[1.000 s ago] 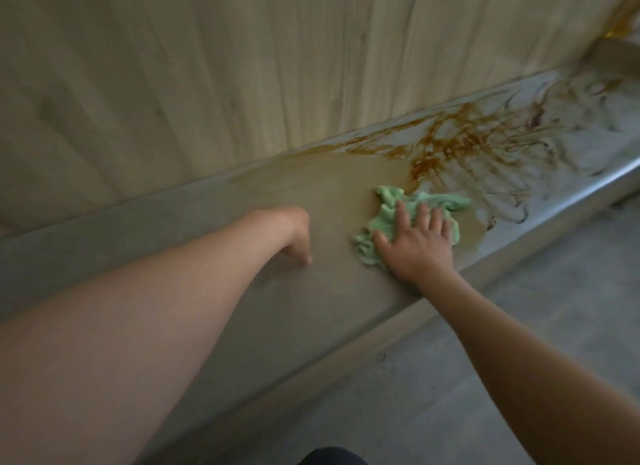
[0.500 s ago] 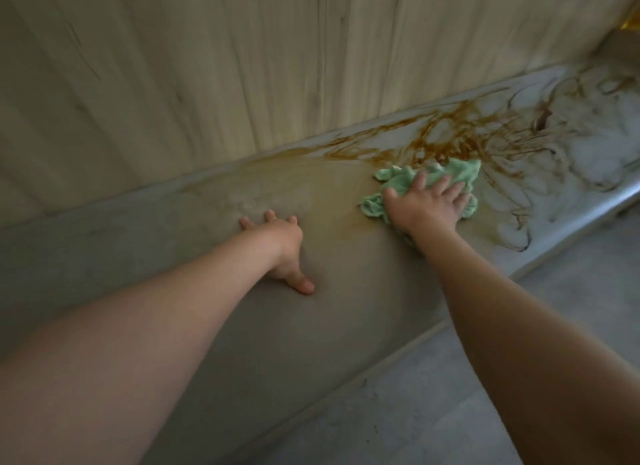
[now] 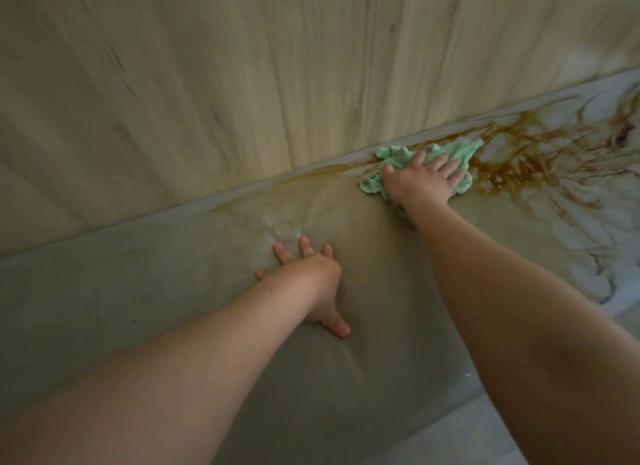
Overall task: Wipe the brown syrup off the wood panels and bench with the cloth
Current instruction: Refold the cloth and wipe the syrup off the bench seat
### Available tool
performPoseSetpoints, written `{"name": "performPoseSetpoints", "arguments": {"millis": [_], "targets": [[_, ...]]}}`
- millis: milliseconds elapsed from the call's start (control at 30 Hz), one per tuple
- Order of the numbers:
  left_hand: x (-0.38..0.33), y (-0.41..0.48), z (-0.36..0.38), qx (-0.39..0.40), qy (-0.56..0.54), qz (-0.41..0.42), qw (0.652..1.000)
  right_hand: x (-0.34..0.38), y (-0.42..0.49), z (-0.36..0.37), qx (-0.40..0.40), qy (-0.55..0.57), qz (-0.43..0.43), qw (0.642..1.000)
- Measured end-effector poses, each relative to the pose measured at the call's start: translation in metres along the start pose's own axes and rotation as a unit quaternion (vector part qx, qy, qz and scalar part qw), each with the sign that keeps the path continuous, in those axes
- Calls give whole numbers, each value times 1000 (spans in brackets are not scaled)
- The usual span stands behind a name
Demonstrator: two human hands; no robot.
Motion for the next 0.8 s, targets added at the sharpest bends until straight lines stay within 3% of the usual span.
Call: {"name": "performPoseSetpoints", "arguments": {"millis": [67,167,200,233,333,400,533,667,733,800], "targets": [[0,0,0,2,2,-1,1000,39,-7,8,8,0,-53,999],[0,-1,-2,7,2,-4,1000,72,-20,14,14,-27,-252,967],[0,-2,-2,8,-1,-4,1000,68,-15,12,12,-29,-277,960],[-1,-3,-2,10,-5,-3,1000,59,-4,8,9,-29,-263,964],[0,-4,-1,5,-7,-4,1000,32,26,0,-7,-16,-92,996],[1,-4,-1,-1,-2,-3,1000,45,22,5,1,-9,-46,999],[0,-4,-3,-1,1,-8,1000,94,-23,21,20,-6,-162,987],[2,-2,-3,-17,12,1,1000,92,-71,29,30,-30,-370,928],[3,-3,-2,-29,7,2,1000,58,-72,21,25,-31,-381,924],[3,-4,-2,-35,9,3,999,13,-63,9,18,-32,-308,951]]}}
Point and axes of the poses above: each hand's wrist, its own y-axis towards the middle knuckle, its own z-axis out of the palm, x = y × z, the point moved 6 cm from there along y, towards the middle knuckle, and after that the axes turned 2 degrees about -x, right-handed, at the moved point
